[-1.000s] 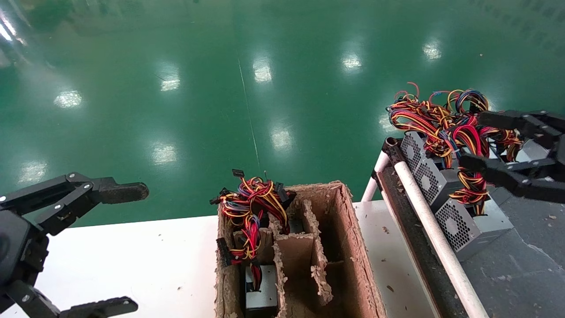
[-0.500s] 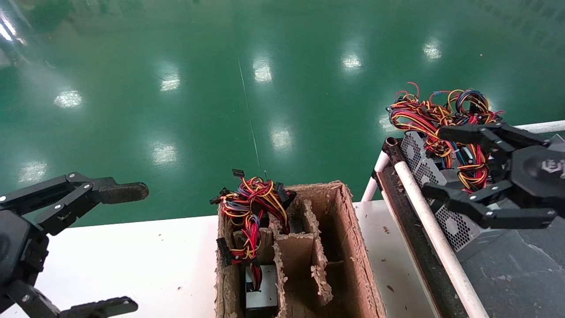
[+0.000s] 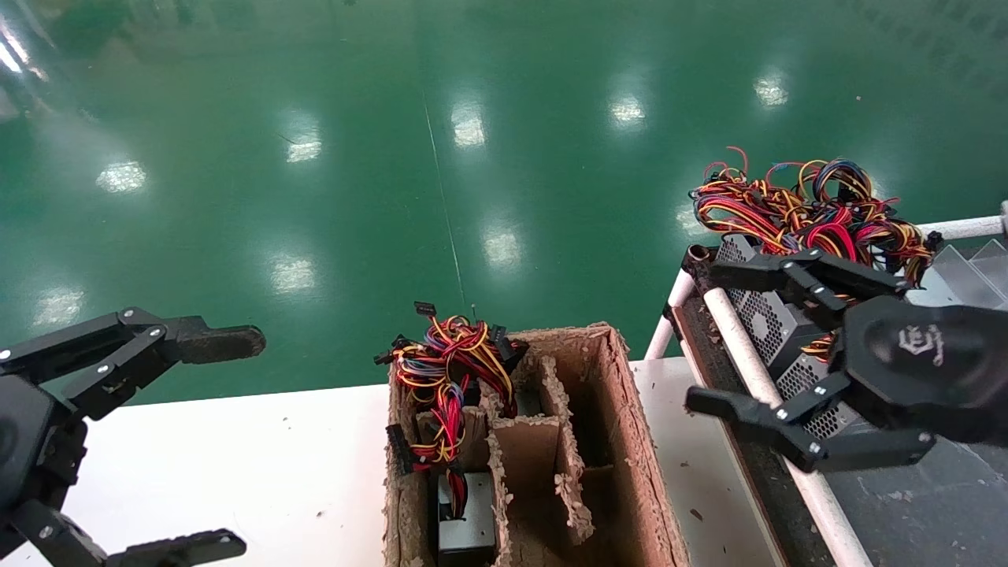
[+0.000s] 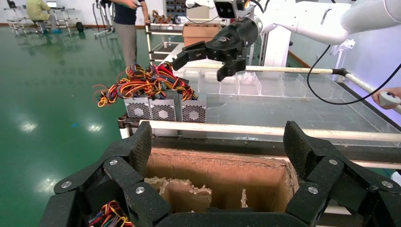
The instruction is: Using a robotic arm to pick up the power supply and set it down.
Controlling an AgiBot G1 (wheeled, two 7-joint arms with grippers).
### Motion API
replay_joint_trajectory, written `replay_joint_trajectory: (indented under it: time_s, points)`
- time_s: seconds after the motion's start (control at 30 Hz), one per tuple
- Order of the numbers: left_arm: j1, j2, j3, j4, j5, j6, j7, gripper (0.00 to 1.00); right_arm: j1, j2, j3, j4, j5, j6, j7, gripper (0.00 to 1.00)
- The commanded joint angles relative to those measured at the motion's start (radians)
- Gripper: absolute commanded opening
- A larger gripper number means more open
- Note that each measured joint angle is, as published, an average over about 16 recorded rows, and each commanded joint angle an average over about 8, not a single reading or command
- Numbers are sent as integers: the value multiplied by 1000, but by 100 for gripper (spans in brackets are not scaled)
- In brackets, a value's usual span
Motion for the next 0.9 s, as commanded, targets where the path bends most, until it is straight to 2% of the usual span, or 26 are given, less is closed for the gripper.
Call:
replay_joint_trajectory:
  time_s: [0.03,0.6,0.9]
  points:
    - [0,0,0,0,0,0,0,100,-15,-5,10,27,3,3,8,100]
    - [0,0,1,0,0,0,0,100,-136,-46,87,244,23,29,70,100]
    - [0,0,1,0,-1,0,0,100,-152,-52,97,271,27,32,76,100]
